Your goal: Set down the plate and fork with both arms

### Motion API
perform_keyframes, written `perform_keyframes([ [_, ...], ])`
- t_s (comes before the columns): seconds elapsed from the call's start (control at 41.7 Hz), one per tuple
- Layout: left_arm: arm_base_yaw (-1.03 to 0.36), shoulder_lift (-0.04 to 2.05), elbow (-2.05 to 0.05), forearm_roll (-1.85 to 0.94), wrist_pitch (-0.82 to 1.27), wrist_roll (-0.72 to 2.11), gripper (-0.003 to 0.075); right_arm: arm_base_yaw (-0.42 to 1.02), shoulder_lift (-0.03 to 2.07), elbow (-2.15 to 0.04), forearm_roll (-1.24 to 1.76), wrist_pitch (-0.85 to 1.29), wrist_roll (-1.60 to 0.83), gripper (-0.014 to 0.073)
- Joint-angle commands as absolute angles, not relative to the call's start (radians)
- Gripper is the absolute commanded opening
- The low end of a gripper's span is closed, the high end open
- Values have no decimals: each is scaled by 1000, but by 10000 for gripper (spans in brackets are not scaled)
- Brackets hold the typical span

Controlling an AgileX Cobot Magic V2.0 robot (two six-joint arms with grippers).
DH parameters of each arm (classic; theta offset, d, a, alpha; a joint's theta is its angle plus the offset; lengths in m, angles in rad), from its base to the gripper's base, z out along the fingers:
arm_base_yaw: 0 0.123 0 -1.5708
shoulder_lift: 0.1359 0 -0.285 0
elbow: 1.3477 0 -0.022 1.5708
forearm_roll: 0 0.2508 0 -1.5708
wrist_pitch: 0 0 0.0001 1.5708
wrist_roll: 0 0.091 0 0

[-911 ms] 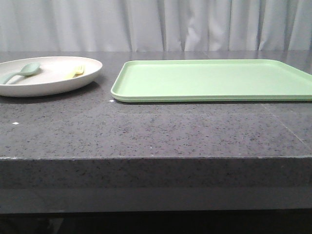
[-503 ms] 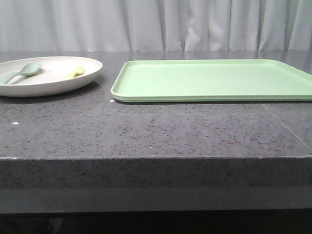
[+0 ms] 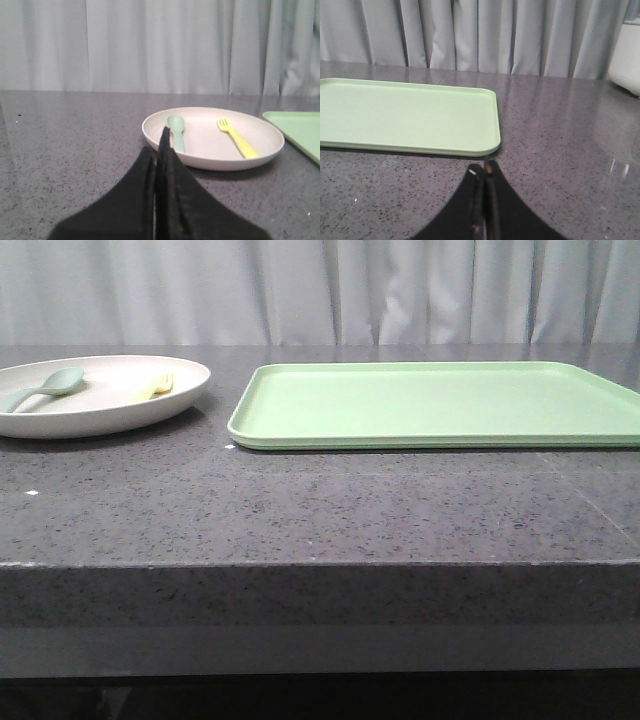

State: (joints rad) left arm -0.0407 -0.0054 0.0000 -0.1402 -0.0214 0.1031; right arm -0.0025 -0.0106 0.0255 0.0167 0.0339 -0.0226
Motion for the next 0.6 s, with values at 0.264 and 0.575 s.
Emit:
perform_keyframes([
  [0.264,-41,50,-381,-186,126,96,-18,-10,40,-364,25,210,-31,-68],
  [0.575,-41,307,-690,-186,413,96,-18,-10,276,-592,25,390,-31,-68],
])
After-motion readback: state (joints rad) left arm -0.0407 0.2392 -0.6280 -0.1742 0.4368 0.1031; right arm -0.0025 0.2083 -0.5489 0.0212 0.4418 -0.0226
